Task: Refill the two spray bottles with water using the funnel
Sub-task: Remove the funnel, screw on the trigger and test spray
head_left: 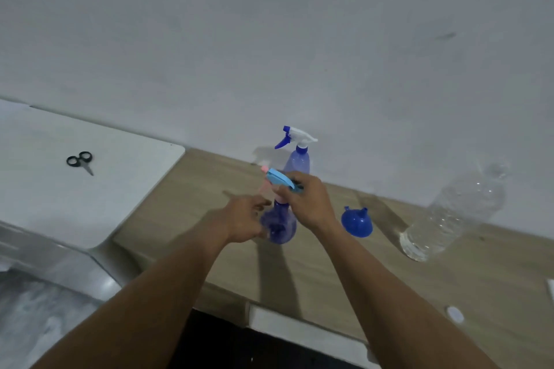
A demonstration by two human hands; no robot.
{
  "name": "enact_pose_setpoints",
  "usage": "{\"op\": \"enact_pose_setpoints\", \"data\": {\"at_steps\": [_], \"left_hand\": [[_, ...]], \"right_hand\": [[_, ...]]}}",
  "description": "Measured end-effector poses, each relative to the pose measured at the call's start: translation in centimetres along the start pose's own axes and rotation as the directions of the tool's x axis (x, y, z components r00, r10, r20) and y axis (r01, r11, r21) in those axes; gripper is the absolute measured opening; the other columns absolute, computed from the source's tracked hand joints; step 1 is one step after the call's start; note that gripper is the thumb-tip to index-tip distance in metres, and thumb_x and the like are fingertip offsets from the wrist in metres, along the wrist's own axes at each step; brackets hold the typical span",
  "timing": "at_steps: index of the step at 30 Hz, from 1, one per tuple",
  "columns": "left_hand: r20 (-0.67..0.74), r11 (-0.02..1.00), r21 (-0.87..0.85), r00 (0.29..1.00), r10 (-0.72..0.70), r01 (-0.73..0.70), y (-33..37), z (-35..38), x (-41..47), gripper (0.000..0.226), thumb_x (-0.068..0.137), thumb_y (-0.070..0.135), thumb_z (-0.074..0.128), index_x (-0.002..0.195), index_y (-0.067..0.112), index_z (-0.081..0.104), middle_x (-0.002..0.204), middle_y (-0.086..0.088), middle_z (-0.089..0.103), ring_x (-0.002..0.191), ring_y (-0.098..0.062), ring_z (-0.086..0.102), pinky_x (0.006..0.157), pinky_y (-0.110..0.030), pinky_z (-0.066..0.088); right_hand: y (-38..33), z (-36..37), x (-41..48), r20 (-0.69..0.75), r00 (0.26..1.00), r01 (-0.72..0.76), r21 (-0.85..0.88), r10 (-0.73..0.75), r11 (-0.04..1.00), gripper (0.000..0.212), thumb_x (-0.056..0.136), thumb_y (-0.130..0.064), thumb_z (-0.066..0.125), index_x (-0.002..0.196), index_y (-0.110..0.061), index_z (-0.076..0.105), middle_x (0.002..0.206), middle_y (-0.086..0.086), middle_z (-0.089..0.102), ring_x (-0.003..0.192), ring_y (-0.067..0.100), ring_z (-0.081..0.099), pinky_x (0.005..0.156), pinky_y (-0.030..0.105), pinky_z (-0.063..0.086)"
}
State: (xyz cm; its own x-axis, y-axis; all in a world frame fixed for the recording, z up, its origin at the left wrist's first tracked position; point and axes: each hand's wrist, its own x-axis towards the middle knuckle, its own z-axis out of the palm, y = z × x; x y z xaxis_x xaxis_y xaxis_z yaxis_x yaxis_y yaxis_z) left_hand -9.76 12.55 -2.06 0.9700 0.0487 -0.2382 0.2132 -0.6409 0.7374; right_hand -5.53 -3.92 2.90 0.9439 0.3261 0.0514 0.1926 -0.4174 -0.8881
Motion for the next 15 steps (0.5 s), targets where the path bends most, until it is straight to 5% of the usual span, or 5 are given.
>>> {"op": "enact_pose_setpoints", "data": {"at_steps": [7,11,15], "left_hand": [[-0.166,0.987,-0.147,0.985,0.043,-0.067,-3.2,-4.1,4.2,0.053,0.058,0.026,0.084,0.103,0.042,0.063,0.110,0.003,0.069,0.098,-0.017,0.068,0.086,-0.030,0.055],[-0.206,0.984,-0.176,0.978,-0.007,-0.030,-5.4,-5.6,8.0,0.044,0.085,0.002,0.074,0.125,0.015,0.061,0.112,-0.001,0.064,0.084,-0.003,0.058,0.062,0.001,0.040],[-0.217,0.984,-0.178,0.975,-0.052,0.012,-7.3,-6.0,11.9,0.045,0.087,-0.001,0.071,0.128,0.012,0.059,0.116,-0.006,0.063,0.111,-0.023,0.061,0.069,-0.004,0.044]], "right_hand": [[-2.2,4.4,8.6,-0.003,1.000,0.013,-0.077,-0.013,0.997,0.012,0.091,-0.016,0.071,0.103,-0.017,0.068,0.087,-0.005,0.069,0.066,-0.006,0.062,0.060,0.007,0.045],[-2.8,6.7,12.9,0.041,0.999,0.000,-0.166,0.007,0.986,0.017,0.088,-0.010,0.071,0.098,-0.022,0.063,0.086,-0.004,0.069,0.075,0.008,0.069,0.071,0.038,0.060],[-2.6,8.5,17.0,0.077,0.997,-0.006,-0.294,0.030,0.956,0.025,0.086,-0.005,0.071,0.105,-0.019,0.062,0.103,0.006,0.068,0.083,0.020,0.065,0.059,0.025,0.051]]}}
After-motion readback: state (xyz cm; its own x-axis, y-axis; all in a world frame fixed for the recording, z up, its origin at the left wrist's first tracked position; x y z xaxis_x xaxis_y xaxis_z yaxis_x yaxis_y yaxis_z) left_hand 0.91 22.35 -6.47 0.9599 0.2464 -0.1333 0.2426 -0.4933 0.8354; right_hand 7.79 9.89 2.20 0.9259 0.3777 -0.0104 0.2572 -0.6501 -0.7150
